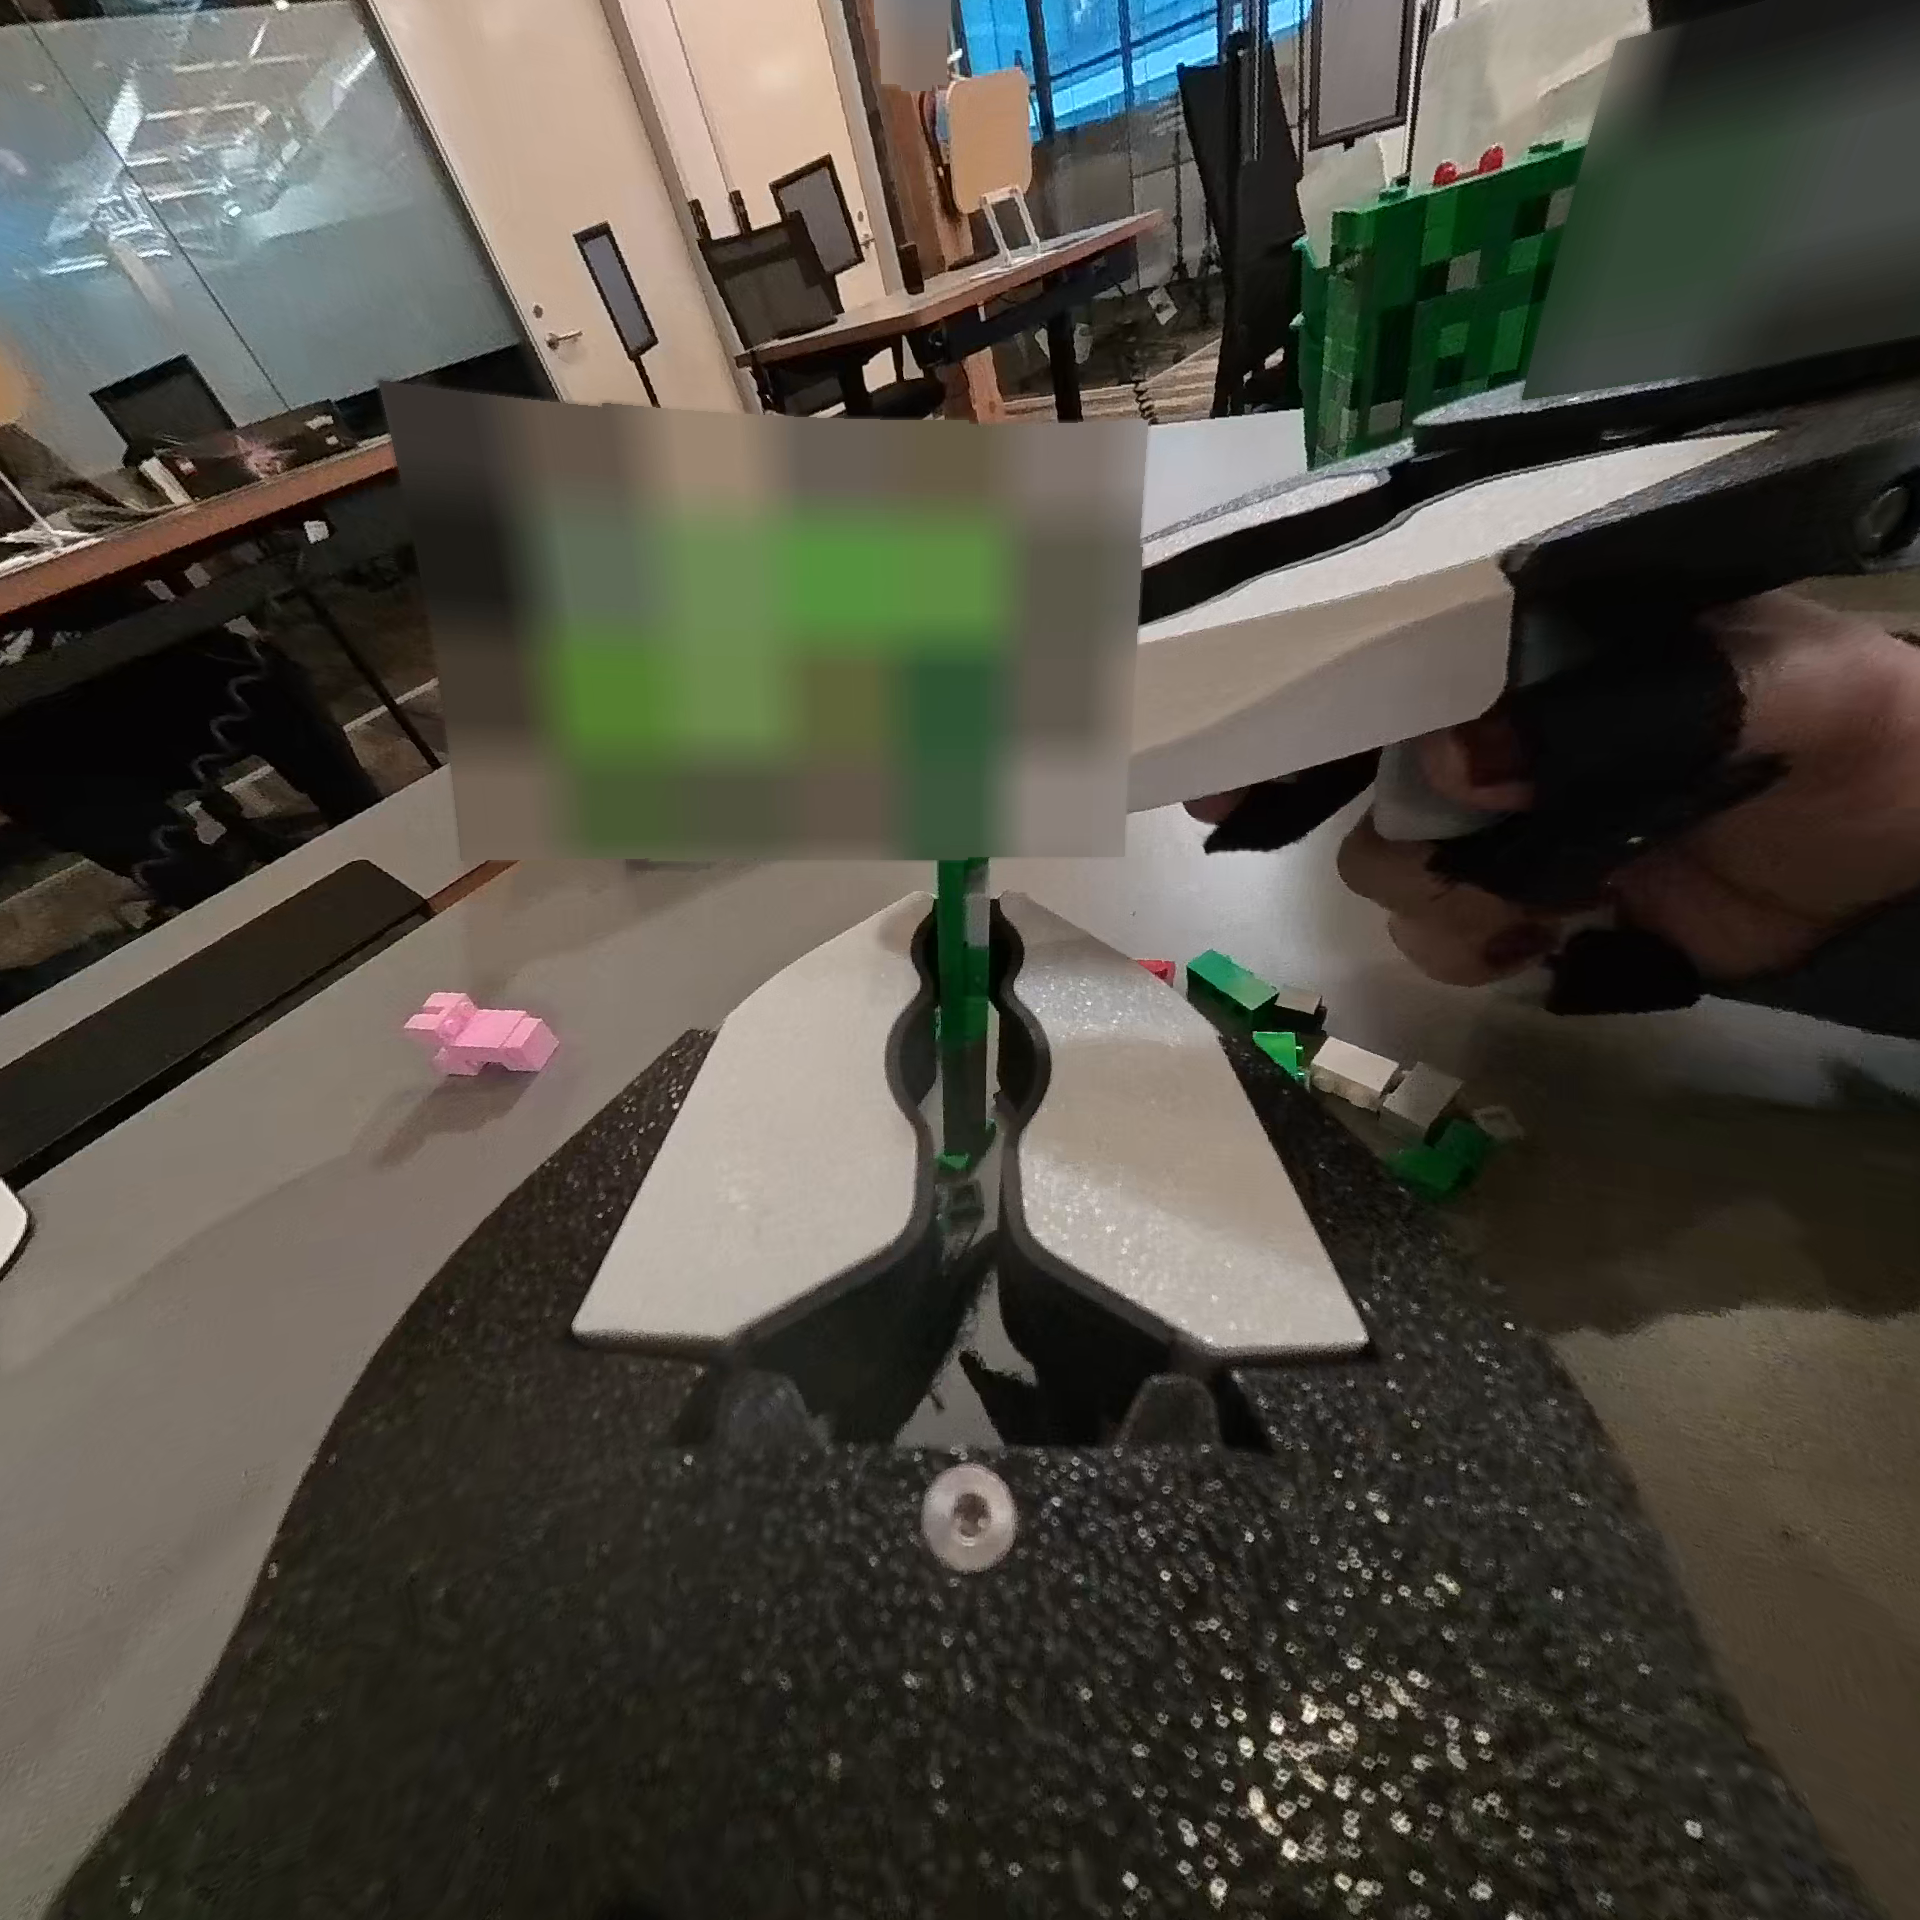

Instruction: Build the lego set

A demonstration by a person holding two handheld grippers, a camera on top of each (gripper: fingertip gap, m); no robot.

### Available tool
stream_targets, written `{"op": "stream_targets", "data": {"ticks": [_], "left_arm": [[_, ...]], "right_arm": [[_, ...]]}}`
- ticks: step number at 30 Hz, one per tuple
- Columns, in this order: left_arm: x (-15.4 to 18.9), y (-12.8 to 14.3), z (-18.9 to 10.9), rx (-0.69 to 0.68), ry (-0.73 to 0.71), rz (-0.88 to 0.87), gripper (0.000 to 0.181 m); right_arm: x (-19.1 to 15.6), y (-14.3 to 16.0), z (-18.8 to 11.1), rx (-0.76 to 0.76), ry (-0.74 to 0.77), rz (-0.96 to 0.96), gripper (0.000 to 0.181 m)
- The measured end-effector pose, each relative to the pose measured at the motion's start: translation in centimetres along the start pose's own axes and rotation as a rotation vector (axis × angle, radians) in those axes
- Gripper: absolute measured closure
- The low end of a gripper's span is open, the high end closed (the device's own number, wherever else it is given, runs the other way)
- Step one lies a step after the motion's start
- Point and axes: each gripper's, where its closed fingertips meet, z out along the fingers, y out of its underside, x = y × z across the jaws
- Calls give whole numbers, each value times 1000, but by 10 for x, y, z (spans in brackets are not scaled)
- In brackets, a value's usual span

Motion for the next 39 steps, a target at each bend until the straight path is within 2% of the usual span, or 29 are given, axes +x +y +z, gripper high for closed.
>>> {"op": "stream_targets", "data": {"ticks": [11, 21, 22, 24, 29, 31, 33, 35, 36, 39], "left_arm": [[2, -2, 0, 1, 10, 5, 175], [6, 16, 1, -128, 107, 89, 175], [8, 19, 1, -140, 137, 87, 175], [12, 24, 1, -168, 194, 52, 175], [15, 32, 3, -218, 202, 70, 175], [18, 35, 2, -248, 222, 49, 175], [23, 39, 1, -290, 263, 8, 175], [30, 40, 0, -315, 324, -95, 175], [28, 39, 0, -309, 314, -131, 175], [14, 36, 2, -283, 211, -101, 175]], "right_arm": [[0, -2, -1, 41, 10, 9, 157], [3, 16, -3, -125, -54, -105, 158], [4, 20, -5, -149, -65, -118, 167], [5, 26, -5, -184, -82, -142, 168], [8, 36, -7, -223, -104, -156, 167], [8, 38, -7, -239, -74, -255, 166], [9, 39, -7, -267, -9, -446, 160], [8, 41, -7, -294, 50, -620, 155], [9, 42, -7, -308, 77, -647, 153], [9, 37, -1, -281, 100, -447, 145]]}}
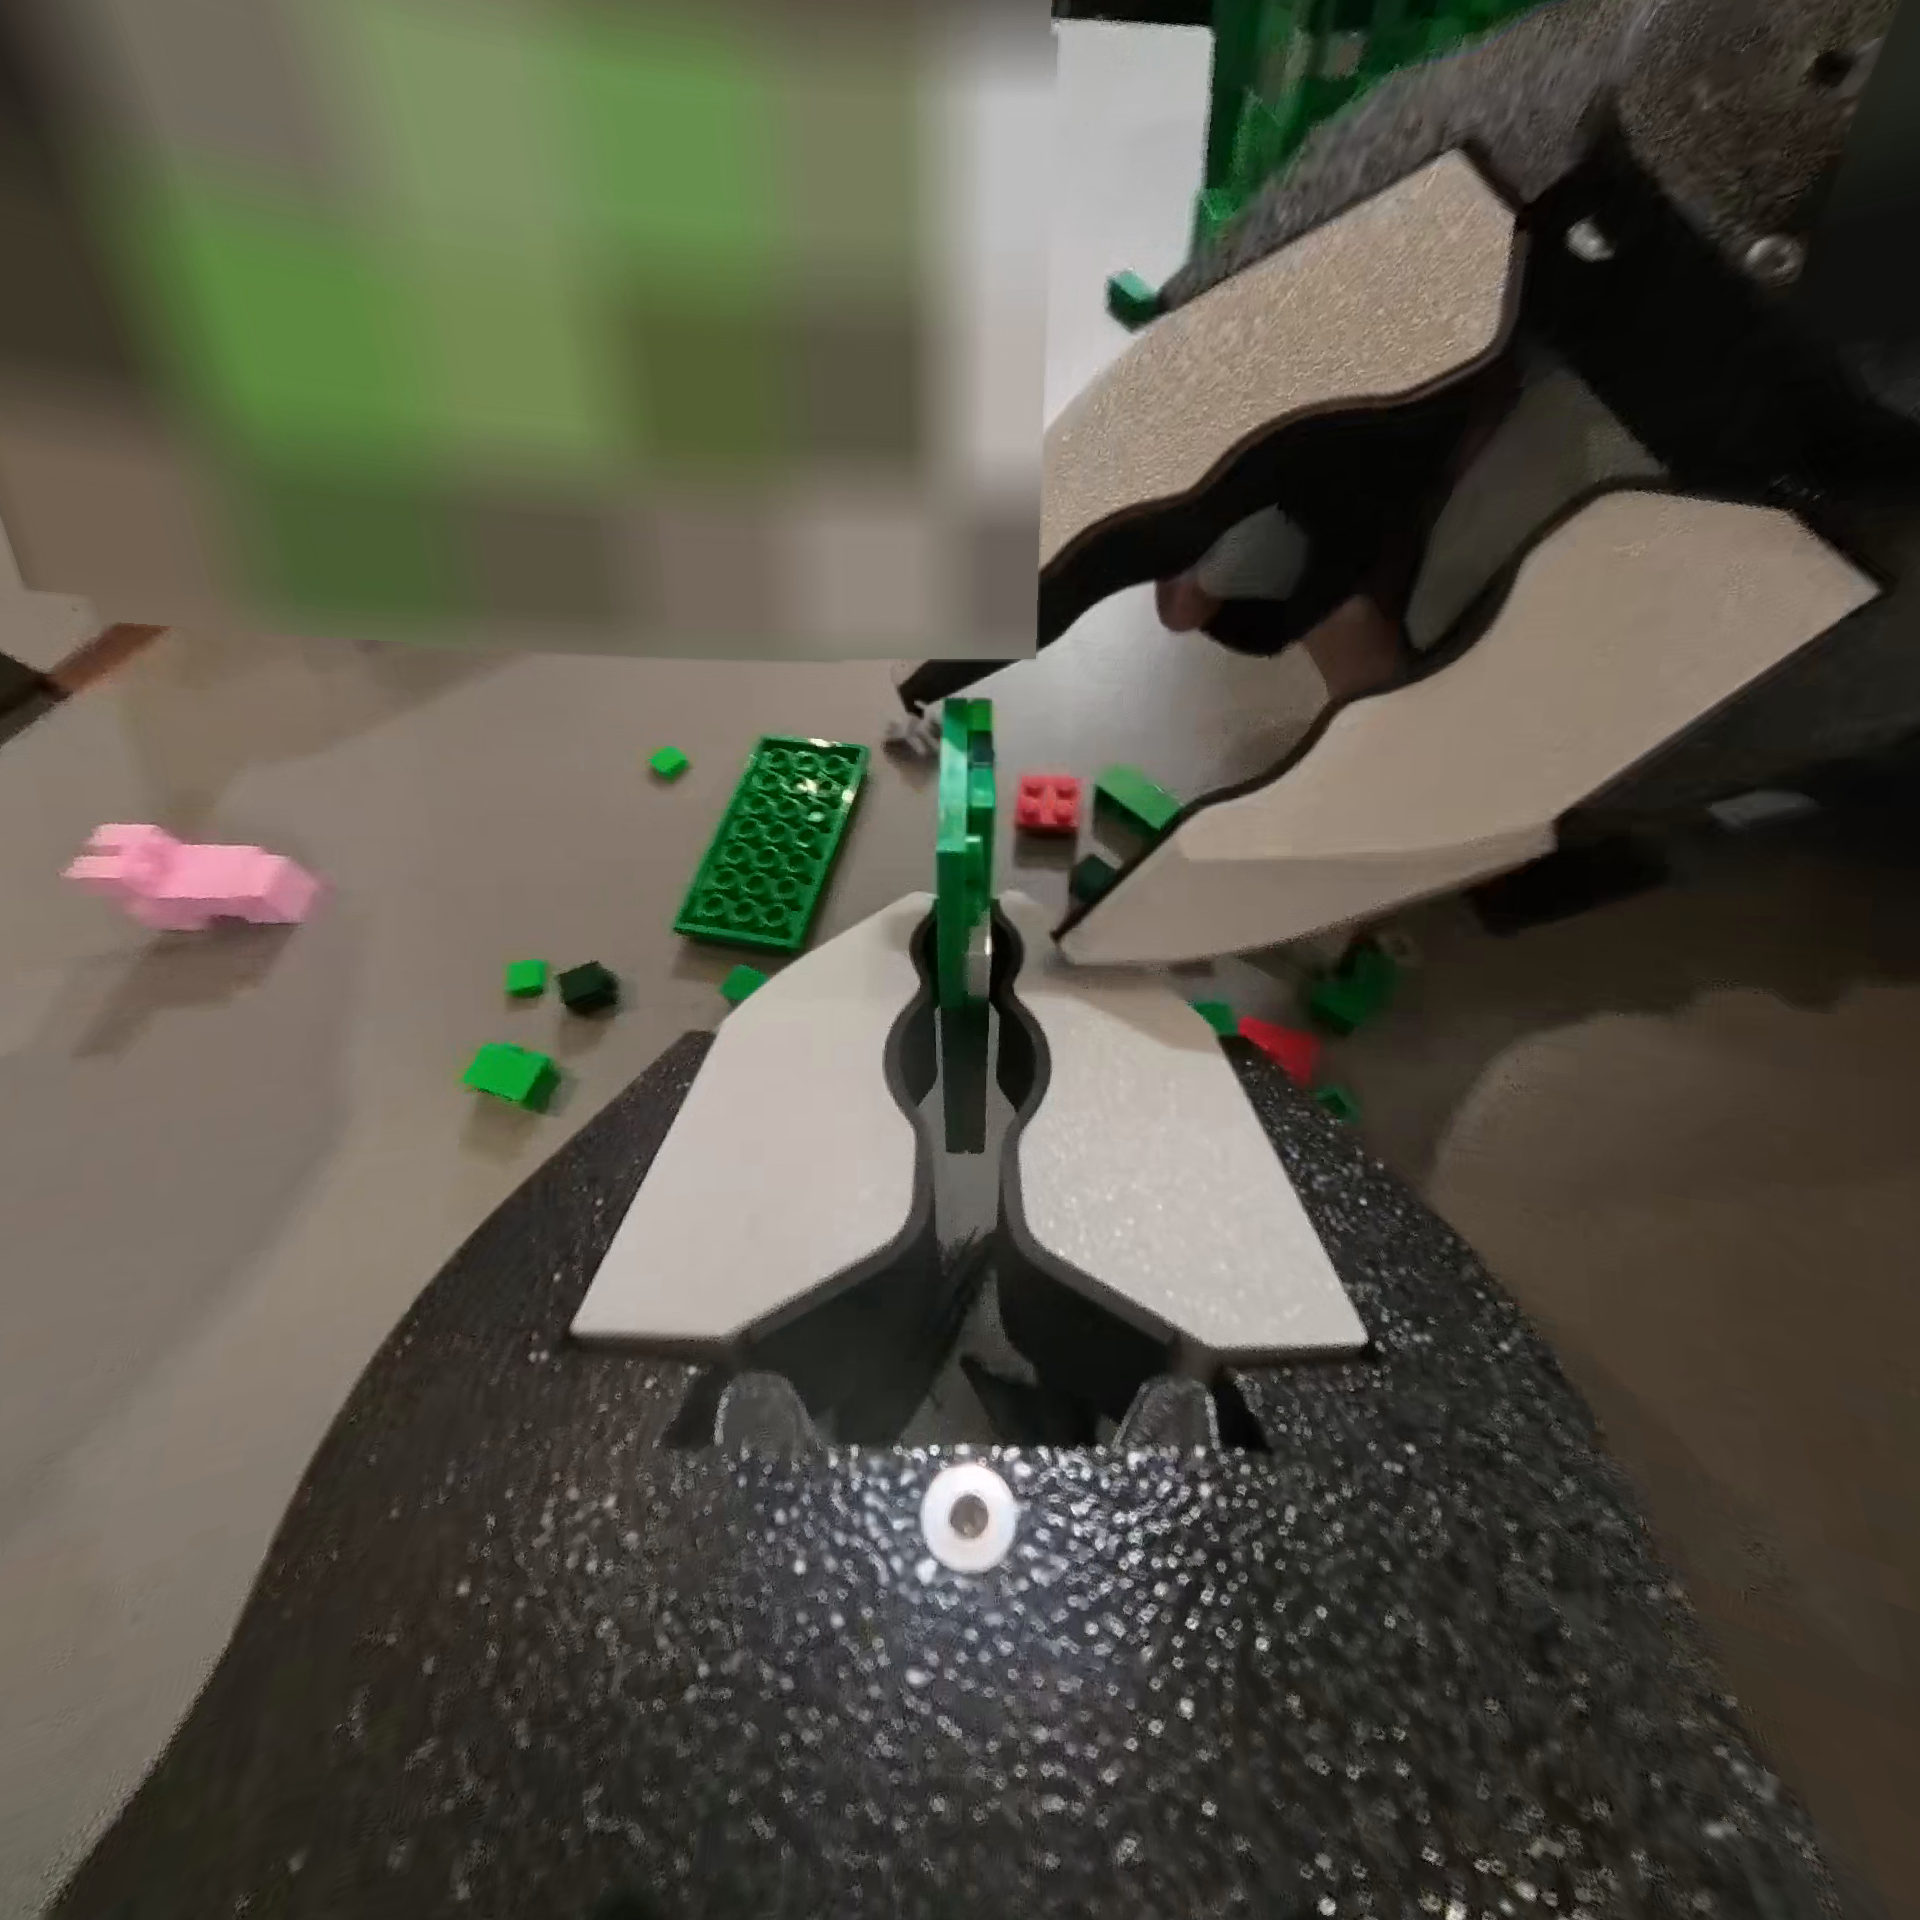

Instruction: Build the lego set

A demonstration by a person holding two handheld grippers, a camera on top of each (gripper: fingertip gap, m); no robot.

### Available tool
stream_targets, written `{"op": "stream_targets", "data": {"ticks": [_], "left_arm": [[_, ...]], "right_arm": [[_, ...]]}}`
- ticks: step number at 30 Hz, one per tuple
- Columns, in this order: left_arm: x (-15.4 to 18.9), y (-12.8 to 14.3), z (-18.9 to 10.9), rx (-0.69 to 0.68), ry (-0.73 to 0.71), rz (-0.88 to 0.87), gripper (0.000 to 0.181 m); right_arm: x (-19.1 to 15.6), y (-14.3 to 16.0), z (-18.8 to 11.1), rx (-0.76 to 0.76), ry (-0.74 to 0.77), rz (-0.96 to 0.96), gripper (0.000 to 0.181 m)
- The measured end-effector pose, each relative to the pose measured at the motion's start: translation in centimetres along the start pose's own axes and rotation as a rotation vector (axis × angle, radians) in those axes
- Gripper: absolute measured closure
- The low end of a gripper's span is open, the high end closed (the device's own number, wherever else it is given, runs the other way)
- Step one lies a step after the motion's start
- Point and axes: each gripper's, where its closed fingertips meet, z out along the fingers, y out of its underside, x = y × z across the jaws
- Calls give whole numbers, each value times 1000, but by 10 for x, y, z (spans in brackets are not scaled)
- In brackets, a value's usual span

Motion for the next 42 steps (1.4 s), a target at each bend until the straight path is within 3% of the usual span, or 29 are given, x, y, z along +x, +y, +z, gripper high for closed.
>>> {"op": "stream_targets", "data": {"ticks": [4, 8, 15, 28, 39, 40, 42], "left_arm": [[-4, -11, -2, 73, -85, 58, 176], [-9, -19, -7, 136, -163, 113, 176], [-9, -28, -11, 199, -184, 112, 176], [-14, -32, -15, 179, -301, 216, 175], [-26, -23, -10, 122, -331, 80, 175], [-27, -20, -9, 105, -331, 84, 175], [-25, -18, -7, 90, -327, 82, 175]], "right_arm": [[2, -11, 3, 101, -4, 300, 146], [1, -19, 3, 163, 12, 409, 153], [2, -27, -1, 236, 84, 363, 156], [5, -30, -3, 263, 148, 316, 158], [12, -23, 3, 181, 267, 285, 159], [14, -22, -2, 165, 310, 250, 181], [16, -22, 0, 158, 343, 196, 181]]}}
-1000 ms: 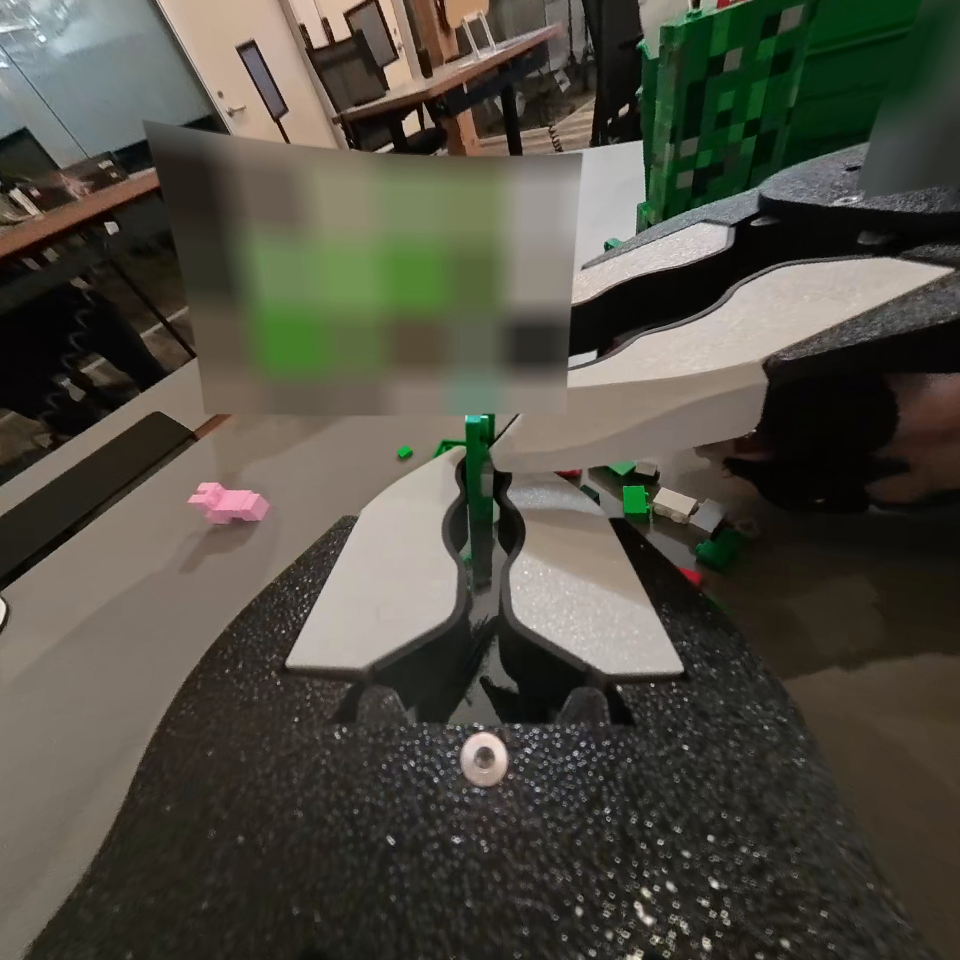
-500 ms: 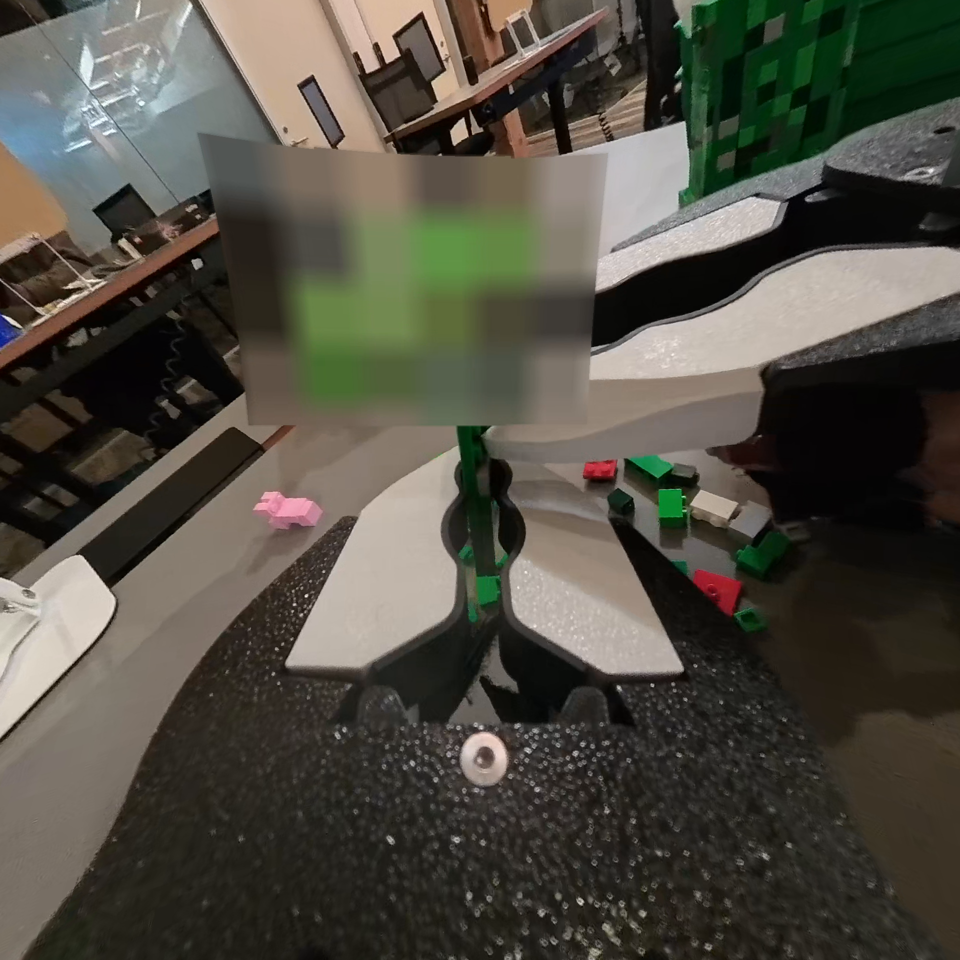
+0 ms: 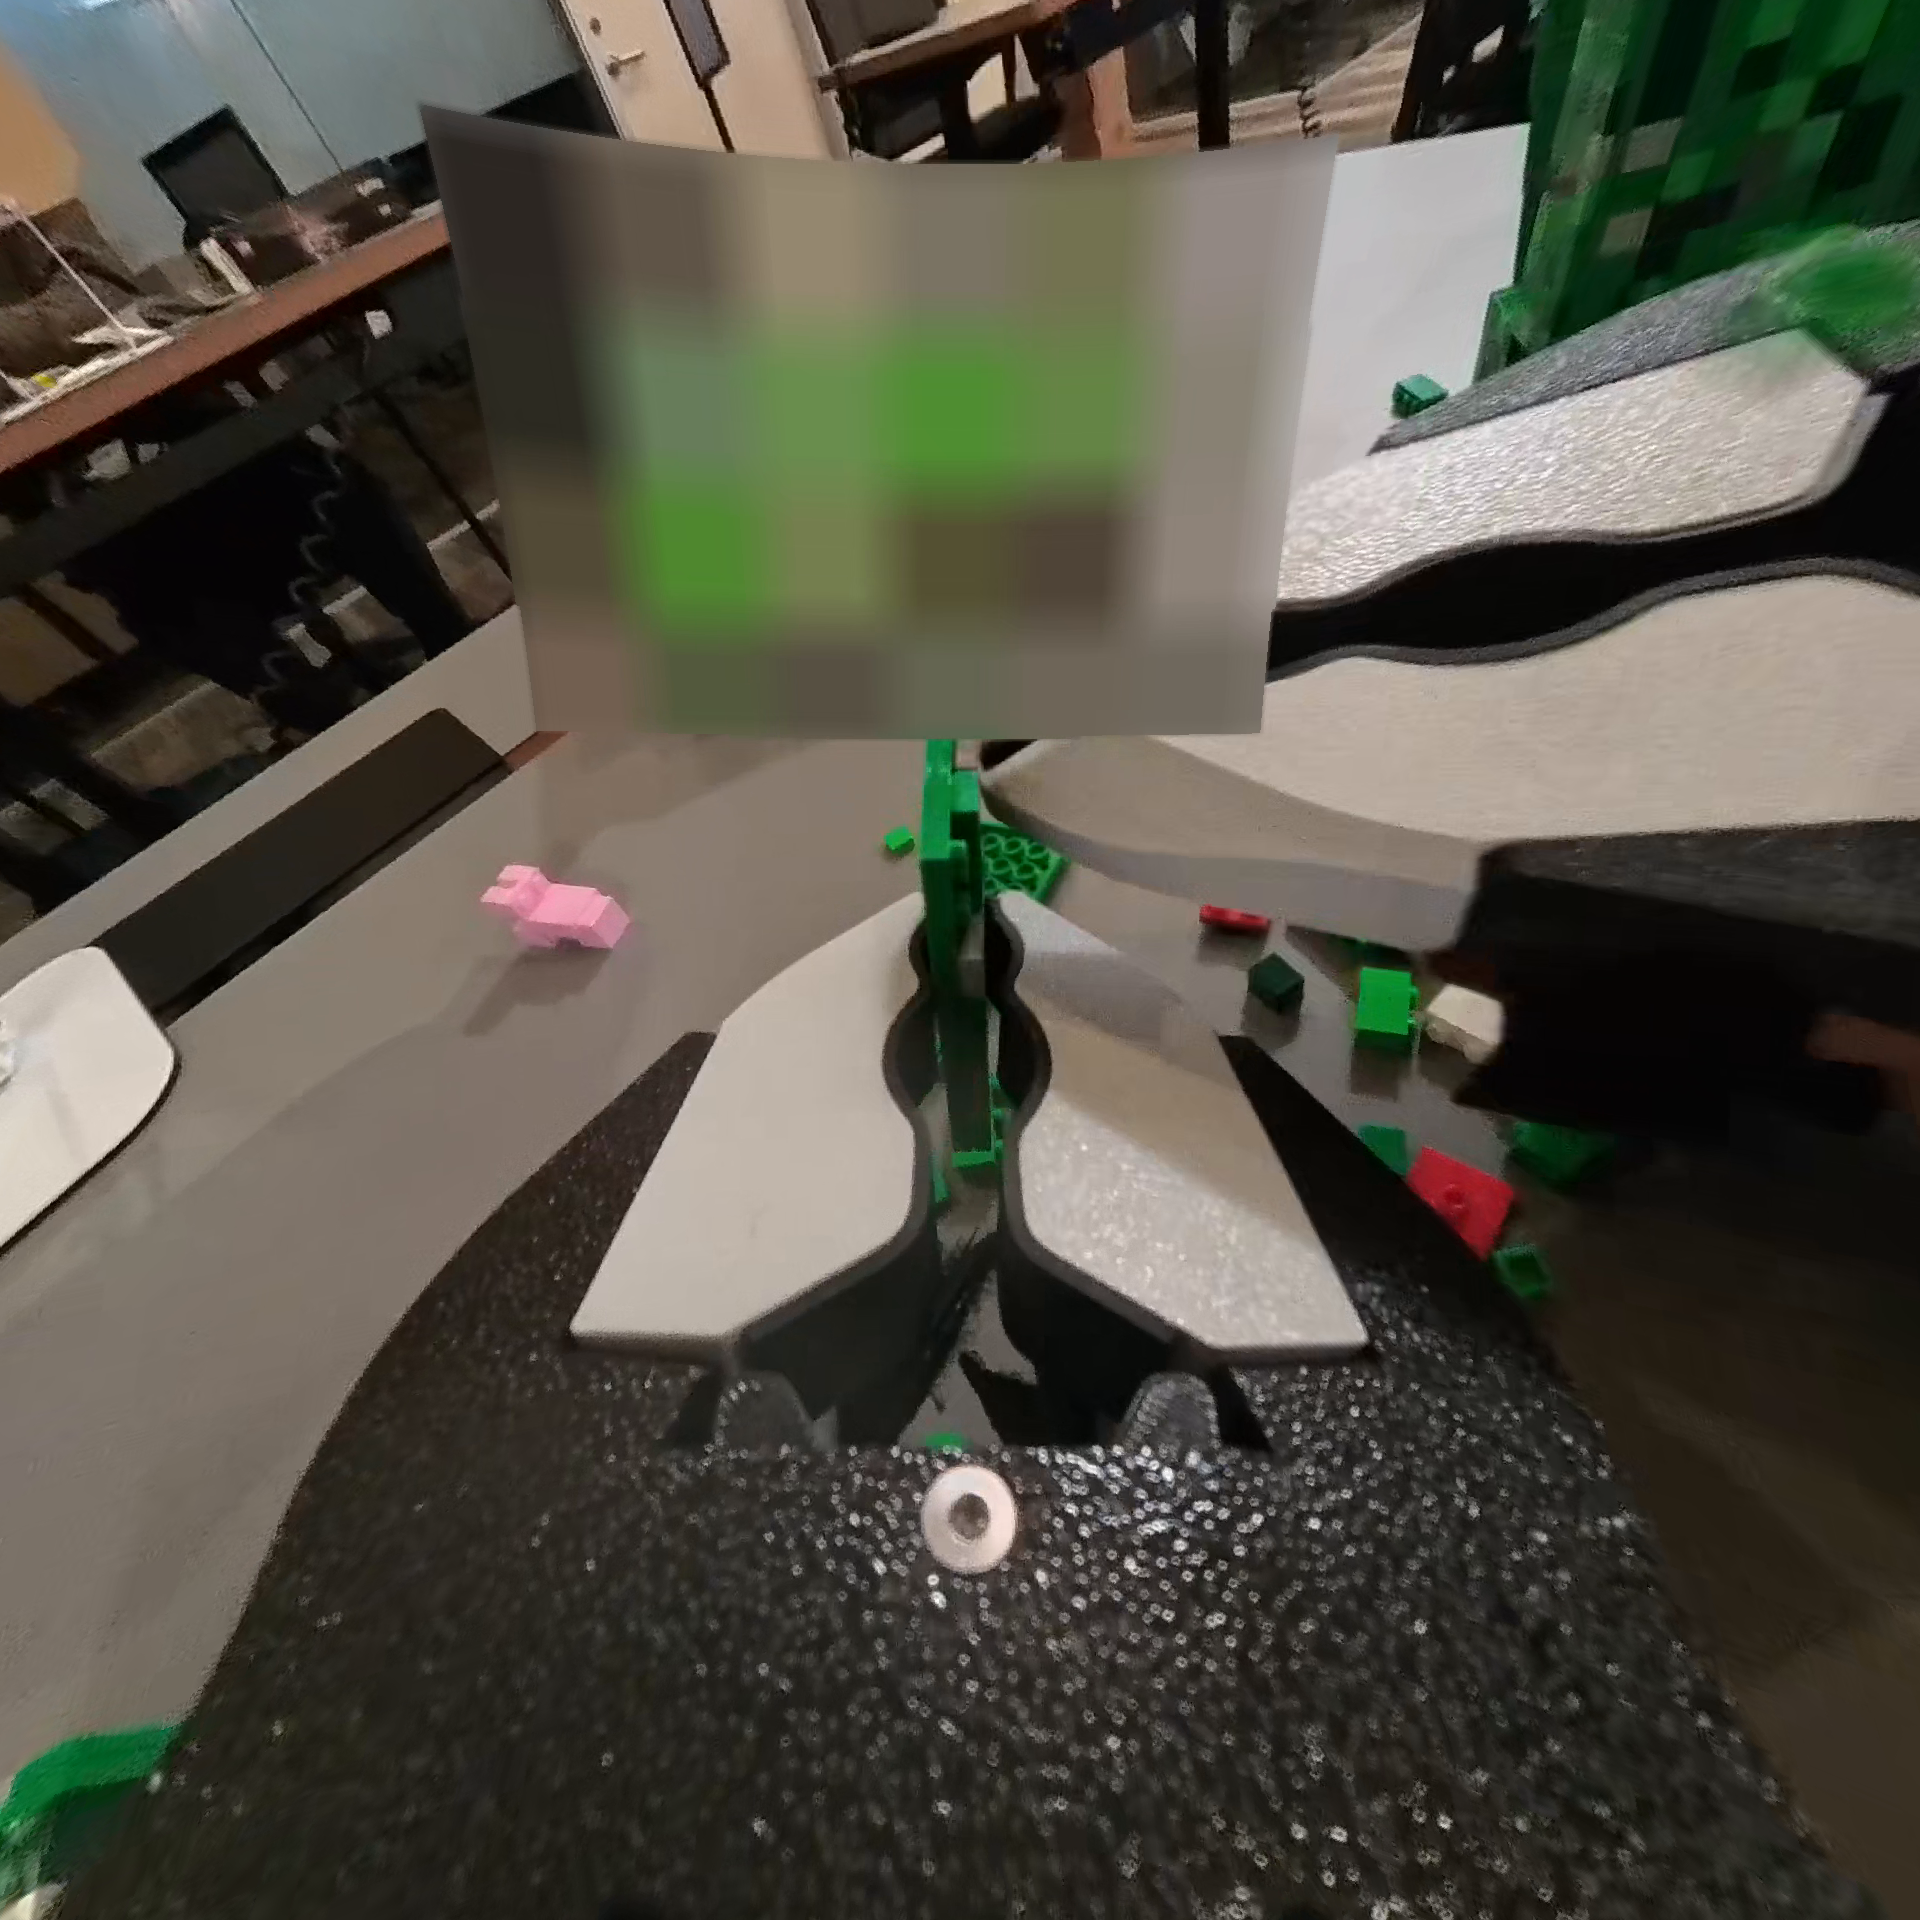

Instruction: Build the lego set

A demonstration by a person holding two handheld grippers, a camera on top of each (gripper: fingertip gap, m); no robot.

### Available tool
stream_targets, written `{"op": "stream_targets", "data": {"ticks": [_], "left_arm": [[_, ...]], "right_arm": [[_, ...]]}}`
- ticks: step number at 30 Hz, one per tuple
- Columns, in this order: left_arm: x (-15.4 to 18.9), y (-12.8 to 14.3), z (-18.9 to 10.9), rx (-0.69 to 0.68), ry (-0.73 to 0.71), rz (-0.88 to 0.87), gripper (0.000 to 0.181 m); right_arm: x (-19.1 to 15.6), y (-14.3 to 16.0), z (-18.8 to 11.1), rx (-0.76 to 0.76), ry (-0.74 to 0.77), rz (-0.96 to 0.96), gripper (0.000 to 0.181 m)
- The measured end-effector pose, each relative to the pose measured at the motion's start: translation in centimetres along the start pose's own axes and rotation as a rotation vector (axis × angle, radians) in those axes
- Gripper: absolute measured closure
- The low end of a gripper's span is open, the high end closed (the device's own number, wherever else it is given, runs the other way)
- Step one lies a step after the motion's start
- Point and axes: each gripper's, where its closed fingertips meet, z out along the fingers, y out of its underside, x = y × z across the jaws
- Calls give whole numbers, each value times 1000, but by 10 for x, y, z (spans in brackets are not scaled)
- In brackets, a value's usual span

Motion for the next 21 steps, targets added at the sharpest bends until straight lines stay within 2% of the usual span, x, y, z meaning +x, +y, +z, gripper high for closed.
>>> {"op": "stream_targets", "data": {"ticks": [3, 6, 7, 8, 12, 18, 21], "left_arm": [[0, 9, 3, -39, 28, -30, 175], [-2, 14, 3, -58, 33, -35, 175], [-3, 15, 3, -62, 38, -42, 175], [-2, 16, 3, -65, 40, -47, 175], [2, 20, 6, -86, 62, -47, 175], [1, 22, 7, -97, 64, -48, 176], [0, 22, 8, -104, 49, -20, 176]], "right_arm": [[-8, 6, 5, -21, -82, 70, 181], [-1, 10, 5, -40, -92, 109, 181], [2, 11, 5, -45, -97, 130, 170], [3, 12, 5, -50, -108, 149, 166], [-4, 18, 8, -71, -181, 191, 167], [-5, 21, 10, -87, -167, 170, 159], [-3, 21, 11, -90, -153, 175, 161]]}}
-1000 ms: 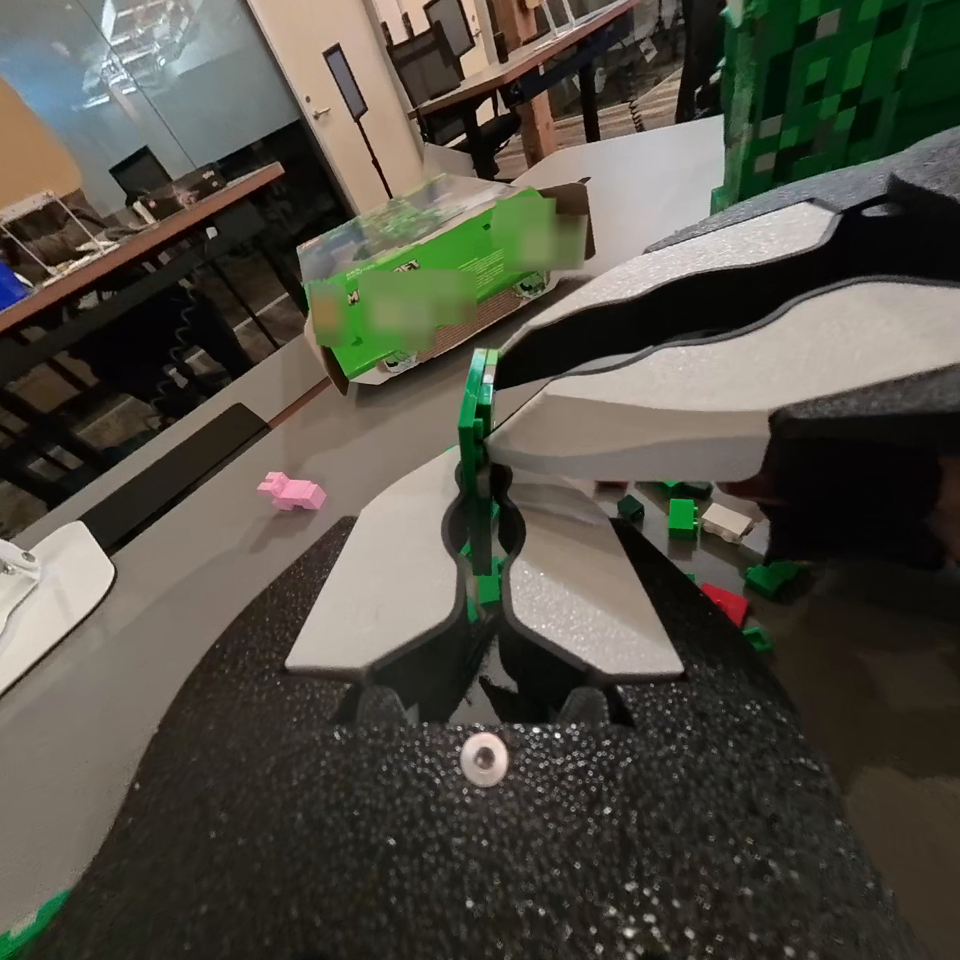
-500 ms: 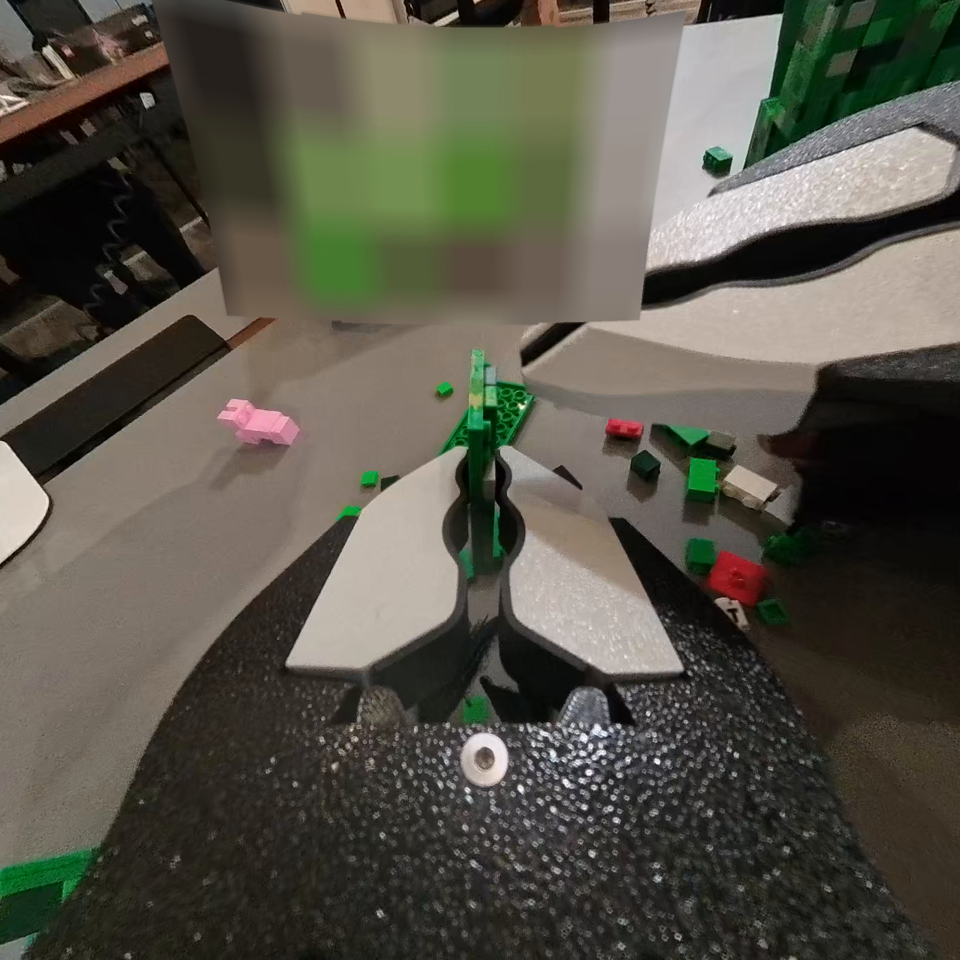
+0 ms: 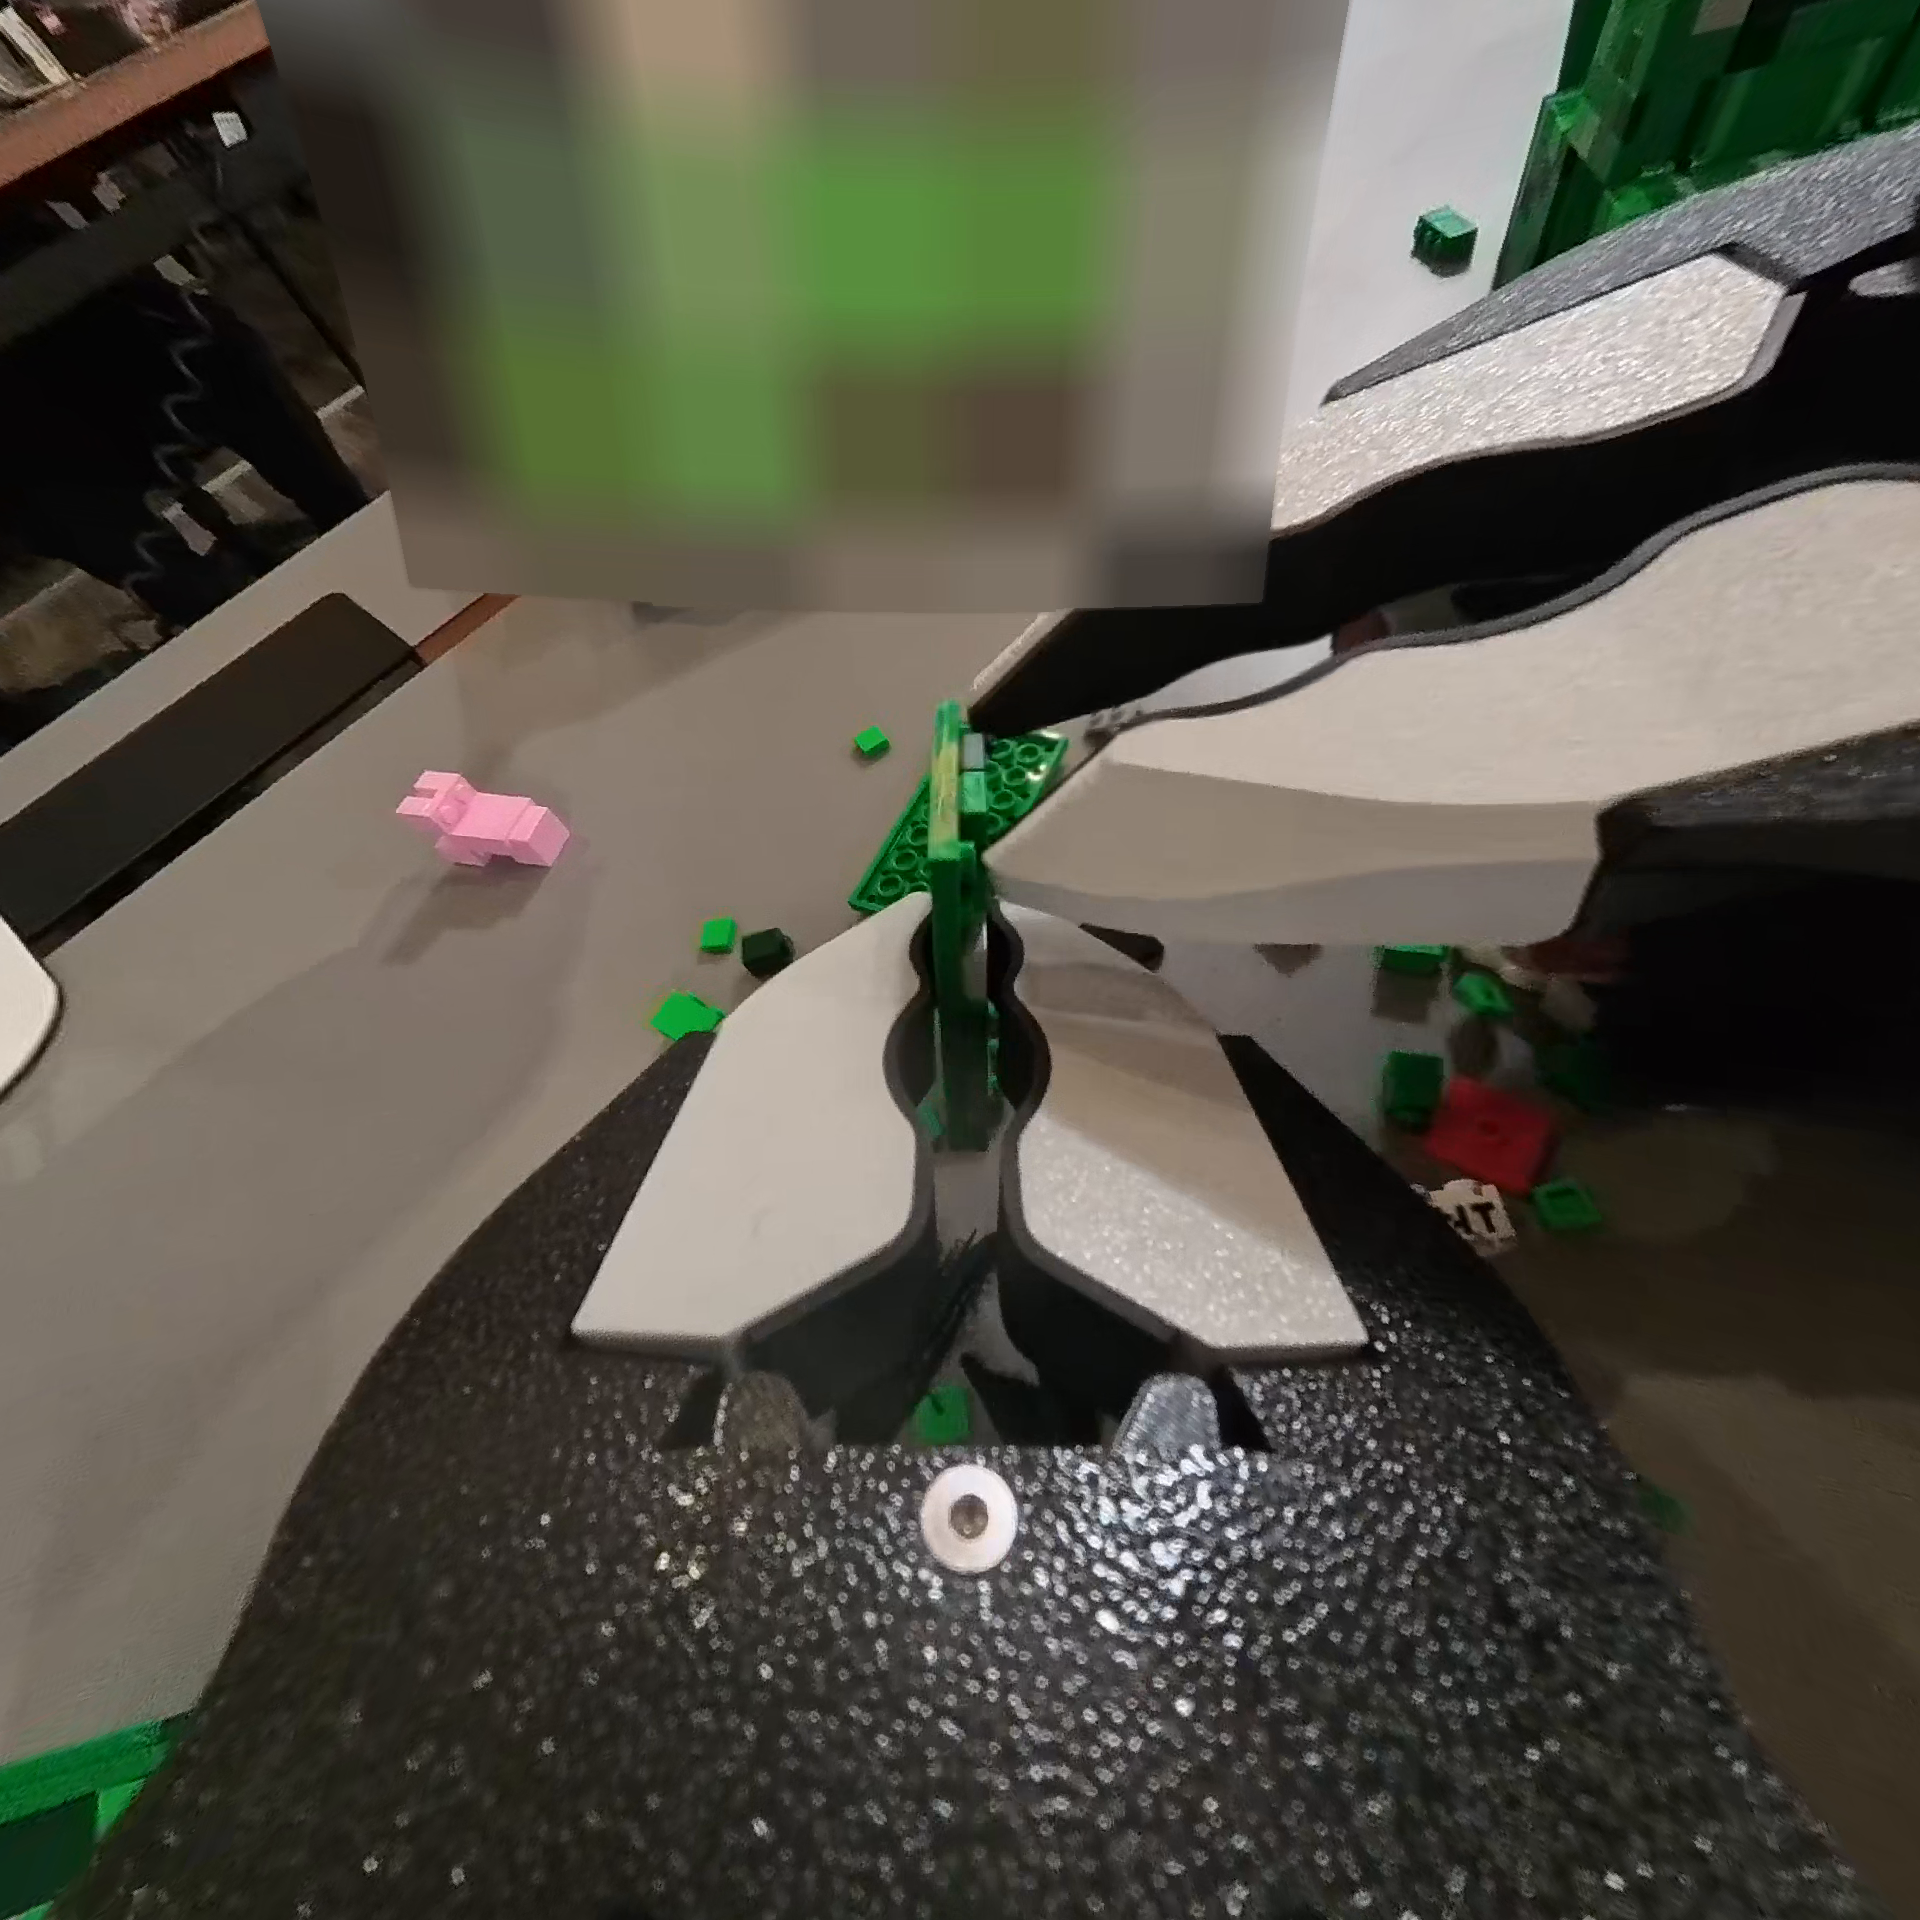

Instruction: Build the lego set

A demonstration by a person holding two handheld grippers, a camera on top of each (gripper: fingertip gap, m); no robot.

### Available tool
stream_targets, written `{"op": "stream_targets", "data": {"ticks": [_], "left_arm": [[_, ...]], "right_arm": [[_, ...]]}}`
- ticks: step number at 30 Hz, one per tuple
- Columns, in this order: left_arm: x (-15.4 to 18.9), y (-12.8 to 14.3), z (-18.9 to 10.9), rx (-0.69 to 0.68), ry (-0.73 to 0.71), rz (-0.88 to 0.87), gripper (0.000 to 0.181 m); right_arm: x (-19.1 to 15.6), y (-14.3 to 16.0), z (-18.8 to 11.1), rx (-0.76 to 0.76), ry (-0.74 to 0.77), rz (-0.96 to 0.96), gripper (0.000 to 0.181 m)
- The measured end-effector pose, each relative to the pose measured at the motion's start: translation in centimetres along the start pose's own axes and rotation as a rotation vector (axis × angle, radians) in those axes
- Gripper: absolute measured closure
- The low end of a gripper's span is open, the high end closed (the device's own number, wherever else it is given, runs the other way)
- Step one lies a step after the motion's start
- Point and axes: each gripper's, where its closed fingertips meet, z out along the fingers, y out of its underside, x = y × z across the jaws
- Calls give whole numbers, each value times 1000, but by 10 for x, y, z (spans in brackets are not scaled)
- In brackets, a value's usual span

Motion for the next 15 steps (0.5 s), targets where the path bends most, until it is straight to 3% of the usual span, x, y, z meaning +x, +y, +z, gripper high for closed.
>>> {"op": "stream_targets", "data": {"ticks": [5, 15], "left_arm": [[2, 2, -1, -11, 29, -6, 176], [25, 18, -3, -121, 268, -55, 175]], "right_arm": [[-1, 1, -3, -3, 13, -88, 163], [-6, 15, -10, -126, 15, -765, 161]]}}
